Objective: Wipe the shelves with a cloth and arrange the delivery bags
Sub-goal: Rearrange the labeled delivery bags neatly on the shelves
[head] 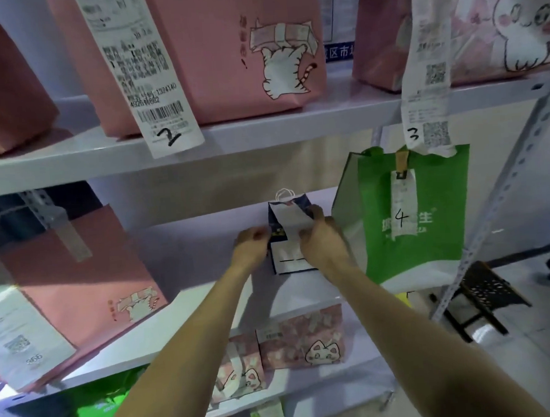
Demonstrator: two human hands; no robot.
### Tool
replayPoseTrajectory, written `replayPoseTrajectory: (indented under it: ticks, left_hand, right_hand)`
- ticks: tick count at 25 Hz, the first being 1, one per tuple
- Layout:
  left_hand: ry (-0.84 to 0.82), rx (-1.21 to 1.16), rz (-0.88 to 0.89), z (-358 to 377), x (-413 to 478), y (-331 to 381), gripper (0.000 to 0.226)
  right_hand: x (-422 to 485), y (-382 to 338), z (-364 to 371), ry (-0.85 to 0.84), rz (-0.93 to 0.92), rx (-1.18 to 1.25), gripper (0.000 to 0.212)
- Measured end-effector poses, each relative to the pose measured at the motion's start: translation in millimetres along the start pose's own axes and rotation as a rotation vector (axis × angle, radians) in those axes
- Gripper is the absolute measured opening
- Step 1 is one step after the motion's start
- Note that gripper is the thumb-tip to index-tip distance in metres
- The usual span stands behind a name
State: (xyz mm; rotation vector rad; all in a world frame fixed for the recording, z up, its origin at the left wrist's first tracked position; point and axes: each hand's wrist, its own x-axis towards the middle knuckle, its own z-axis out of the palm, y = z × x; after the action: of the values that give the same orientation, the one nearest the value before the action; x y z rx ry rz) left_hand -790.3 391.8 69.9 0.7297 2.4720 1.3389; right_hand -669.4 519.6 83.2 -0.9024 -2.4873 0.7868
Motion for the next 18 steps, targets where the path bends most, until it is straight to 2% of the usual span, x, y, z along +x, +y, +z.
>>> replayPoseTrajectory:
  ticks: [2, 3, 5, 6, 7, 9, 12, 15, 18]
  left_hand:
    - [0.037, -0.065, 0.013, -9.5, -9.4, -12.4, 0.023]
    - [0.054, -0.113, 0.004, -16.5, -16.0, -19.4, 0.018]
    - [0.089, -0.266, -0.032, -33.1, -34.8, -36.6, 0.011]
    - [0.112, -0.323, -0.045, -41.3, -46.7, -44.7, 0.016]
    - [0.135, -0.364, -0.042, -47.0, -60.3, -52.8, 0.023]
    - [0.174, -0.376, -0.002, -48.9, -91.9, -68.7, 0.033]
    - [0.288, -0.287, 0.003, -42.2, -138.4, -83.5, 0.025]
    - [0.394, -0.202, -0.012, -46.5, -161.7, -90.4, 0.014]
    - [0.364, -0.07, -0.03, -60.6, -169.6, -88.9, 0.013]
  right_hand:
    - [4.1, -4.3, 6.2, -0.013, 0.117, 0.209, 0.078]
    - [6.7, -5.7, 7.2, -0.042, 0.189, 0.301, 0.077]
    - [-0.8, -7.3, 10.5, -0.127, 0.23, 0.454, 0.05]
    - [-11.7, -6.0, 14.3, -0.161, 0.215, 0.492, 0.033]
    - [-25.3, -3.7, 18.1, -0.176, 0.188, 0.506, 0.02]
    - [-56.6, 1.9, 25.1, -0.174, 0.118, 0.506, 0.015]
    - [-97.6, 3.5, 37.4, -0.172, 0.018, 0.43, 0.013]
    - [-116.1, -6.0, 50.4, -0.19, -0.05, 0.382, 0.023]
    - [-122.1, -17.2, 59.5, -0.256, -0.051, 0.283, 0.033]
